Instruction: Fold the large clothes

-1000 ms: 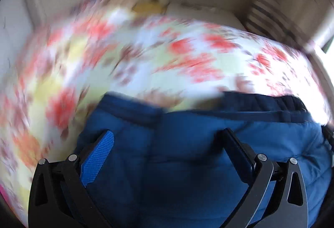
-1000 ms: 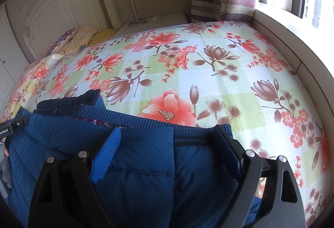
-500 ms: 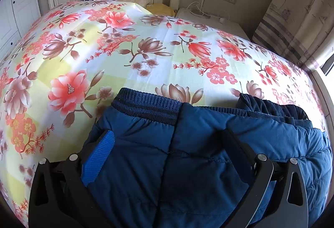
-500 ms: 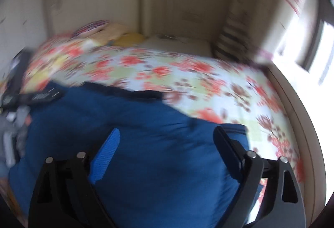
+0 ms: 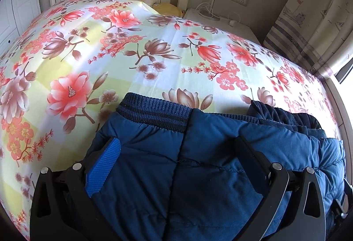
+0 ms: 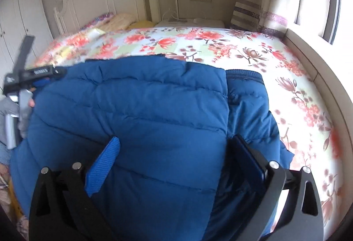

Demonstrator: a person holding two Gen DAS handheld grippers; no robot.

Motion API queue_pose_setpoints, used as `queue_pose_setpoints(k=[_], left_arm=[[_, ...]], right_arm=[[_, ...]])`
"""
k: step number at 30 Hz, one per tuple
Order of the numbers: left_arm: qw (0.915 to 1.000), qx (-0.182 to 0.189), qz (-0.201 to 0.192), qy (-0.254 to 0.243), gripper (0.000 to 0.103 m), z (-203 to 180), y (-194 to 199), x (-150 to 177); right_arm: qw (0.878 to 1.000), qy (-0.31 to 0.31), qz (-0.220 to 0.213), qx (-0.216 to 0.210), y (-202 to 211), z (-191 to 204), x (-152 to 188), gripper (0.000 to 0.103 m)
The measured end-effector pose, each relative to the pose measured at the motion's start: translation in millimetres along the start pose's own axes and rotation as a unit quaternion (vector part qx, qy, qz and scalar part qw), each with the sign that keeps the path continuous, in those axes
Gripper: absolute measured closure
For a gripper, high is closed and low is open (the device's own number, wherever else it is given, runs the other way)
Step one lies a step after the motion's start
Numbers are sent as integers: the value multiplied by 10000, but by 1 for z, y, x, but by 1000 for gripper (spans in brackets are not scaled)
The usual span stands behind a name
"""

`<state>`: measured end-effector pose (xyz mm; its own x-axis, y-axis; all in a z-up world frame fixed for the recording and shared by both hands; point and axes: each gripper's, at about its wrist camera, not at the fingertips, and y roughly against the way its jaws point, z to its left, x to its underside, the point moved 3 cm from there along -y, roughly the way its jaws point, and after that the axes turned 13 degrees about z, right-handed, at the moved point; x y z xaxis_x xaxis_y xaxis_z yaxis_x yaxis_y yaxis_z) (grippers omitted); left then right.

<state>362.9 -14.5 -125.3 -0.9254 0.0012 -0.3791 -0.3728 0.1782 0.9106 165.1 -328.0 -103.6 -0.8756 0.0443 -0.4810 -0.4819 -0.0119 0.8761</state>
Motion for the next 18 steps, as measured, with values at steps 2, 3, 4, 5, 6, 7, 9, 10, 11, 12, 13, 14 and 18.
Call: queue_pose_setpoints(k=[2, 3, 4, 5, 6, 7, 9, 10, 11, 12, 13, 14, 18], left_arm=[[10000, 34, 60, 32, 4, 1, 0, -1], [9999, -12, 101, 47, 4, 1, 2, -2], [9997, -220, 109, 83, 5, -1, 8, 0], [9994, -330, -34, 93, 5, -7, 21, 6], [9995, -205, -234, 0, 5, -18, 35, 13], [9992, -103, -367, -147, 5, -29, 47, 21], [9960, -41, -655, -603, 4, -60, 72, 43], [9921, -62, -816, -947, 4, -80, 84, 61], [9874, -83, -899, -1299, 4, -99, 88, 80], [9815, -144, -884, -1695, 4, -115, 84, 100], [9764, -295, -822, -1973, 4, -125, 77, 113], [9691, -611, -716, -2281, 4, -134, 62, 127], [9766, -346, -612, -2034, 4, -112, 53, 129]], right_arm=[[10000, 0, 3, -6, -1, 0, 1, 2], [10000, -31, -6, -65, 0, -1, 1, 2], [9999, -48, -12, -101, -1, -3, 1, 2], [9999, -51, -18, -106, -1, -4, 2, 2], [10000, -38, -22, -76, -1, -3, 3, 2], [10000, -27, -23, -55, -3, -3, 0, 2], [10000, -26, -25, -59, -3, -3, 1, 2], [10000, -31, -27, -65, -3, -3, 1, 2], [10000, -32, -29, -72, -3, -3, 1, 2], [10000, -33, -35, -75, -3, -2, 1, 2], [10000, -33, -37, -79, -3, -2, 1, 2], [9999, -36, -46, -111, -3, -3, 1, 2], [9999, -41, -62, -134, -1, -3, 2, 2]])
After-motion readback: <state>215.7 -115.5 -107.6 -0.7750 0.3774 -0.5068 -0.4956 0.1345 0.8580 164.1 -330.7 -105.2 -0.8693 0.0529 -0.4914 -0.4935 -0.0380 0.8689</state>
